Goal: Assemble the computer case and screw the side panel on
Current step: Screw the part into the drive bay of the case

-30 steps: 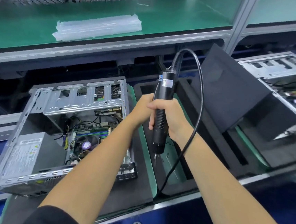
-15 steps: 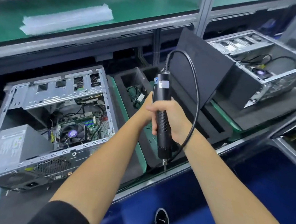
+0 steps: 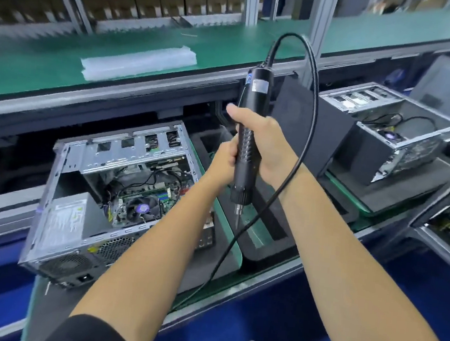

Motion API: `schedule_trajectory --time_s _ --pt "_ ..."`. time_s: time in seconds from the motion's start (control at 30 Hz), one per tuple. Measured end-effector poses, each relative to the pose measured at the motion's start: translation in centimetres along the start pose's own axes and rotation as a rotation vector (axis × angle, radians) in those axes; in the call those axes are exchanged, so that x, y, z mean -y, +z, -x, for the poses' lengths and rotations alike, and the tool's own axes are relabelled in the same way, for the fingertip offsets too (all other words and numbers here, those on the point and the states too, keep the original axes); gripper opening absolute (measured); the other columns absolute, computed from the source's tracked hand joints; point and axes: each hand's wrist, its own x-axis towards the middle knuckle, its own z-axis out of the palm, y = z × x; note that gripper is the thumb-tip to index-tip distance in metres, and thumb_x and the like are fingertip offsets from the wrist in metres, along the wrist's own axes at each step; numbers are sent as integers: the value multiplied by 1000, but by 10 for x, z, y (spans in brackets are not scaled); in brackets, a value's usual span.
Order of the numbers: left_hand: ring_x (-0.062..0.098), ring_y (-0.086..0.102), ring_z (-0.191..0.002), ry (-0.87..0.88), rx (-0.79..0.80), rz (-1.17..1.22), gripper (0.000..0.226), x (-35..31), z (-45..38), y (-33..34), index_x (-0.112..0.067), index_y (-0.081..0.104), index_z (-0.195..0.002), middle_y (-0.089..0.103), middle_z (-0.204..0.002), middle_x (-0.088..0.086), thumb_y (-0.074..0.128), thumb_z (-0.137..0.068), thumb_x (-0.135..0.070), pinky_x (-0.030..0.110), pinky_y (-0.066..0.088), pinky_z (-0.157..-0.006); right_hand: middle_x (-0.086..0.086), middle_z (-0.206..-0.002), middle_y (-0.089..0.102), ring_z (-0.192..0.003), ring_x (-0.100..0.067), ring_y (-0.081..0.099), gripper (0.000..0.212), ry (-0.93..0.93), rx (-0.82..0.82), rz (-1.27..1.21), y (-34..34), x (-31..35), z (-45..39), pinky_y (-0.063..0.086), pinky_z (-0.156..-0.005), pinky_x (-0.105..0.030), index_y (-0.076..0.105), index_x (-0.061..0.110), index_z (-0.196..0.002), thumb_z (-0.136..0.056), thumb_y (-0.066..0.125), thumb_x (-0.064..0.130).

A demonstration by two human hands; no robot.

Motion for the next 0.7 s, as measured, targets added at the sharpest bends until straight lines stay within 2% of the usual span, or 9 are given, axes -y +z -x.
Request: schedule_trajectory --time_s 0.07,0.13,0.2,0.27,0.4,0.53,0.63,0.7 --pt "-16 52 -47 -59 -87 -33 66 -9 -6 -15 -72 54 -57 56 -51 -35 43 -79 -10 7 41 -50 -10 -55 46 -39 -23 45 37 -43 35 -42 13 17 -20 46 -47 -30 50 14 -65 -86 74 32" --pt "-12 54 -46 -52 -213 5 46 -15 -18 -35 -63 61 -56 60 -52 -28 48 -70 -21 9 42 -47 -5 -56 48 -37 -22 44 36 -84 67 -44 26 31 -43 46 -47 -32 48 13 -74 -89 72 35" --pt "-3 56 -46 -74 -300 52 26 -14 -36 -56 -42 70 -55 65 -55 -16 57 -64 -21 15 44 -48 -3 -56 50 -36 -23 46 34 -131 63 -43 38 39 -66 45 -45 -31 49 13 -79 -90 71 37" --pt "8 58 -49 -94 -373 56 8 -9 -52 -76 -22 72 -58 67 -59 -5 65 -61 -19 23 46 -51 -4 -54 52 -38 -23 50 34 -178 38 -79 46 41 -91 47 -45 -30 50 12 -81 -89 72 36" --pt "14 62 -61 -92 -405 51 8 2 -76 -112 -10 71 -79 70 -71 5 70 -71 -10 28 50 -56 -5 -53 53 -43 -22 51 31 -253 21 -134 58 38 -142 47 -46 -29 52 12 -83 -87 75 32" --pt "12 61 -64 -93 -450 47 13 26 -80 -149 3 65 -100 69 -76 7 58 -90 1 20 49 -62 -4 -51 49 -38 -19 44 29 -250 36 -231 66 31 -185 43 -42 -26 48 12 -77 -88 75 19" --pt "18 63 -74 -130 -498 56 11 38 -79 -173 -1 64 -98 71 -83 11 56 -91 2 23 52 -70 -5 -51 47 -36 -19 44 30 -244 53 -232 76 25 -209 41 -42 -27 47 12 -77 -87 75 18" --pt "18 64 -76 -133 -508 27 12 40 -84 -186 -5 66 -94 72 -84 10 56 -90 2 23 51 -69 -6 -51 46 -36 -20 43 31 -250 68 -231 88 20 -226 41 -41 -26 45 9 -84 -87 75 17"
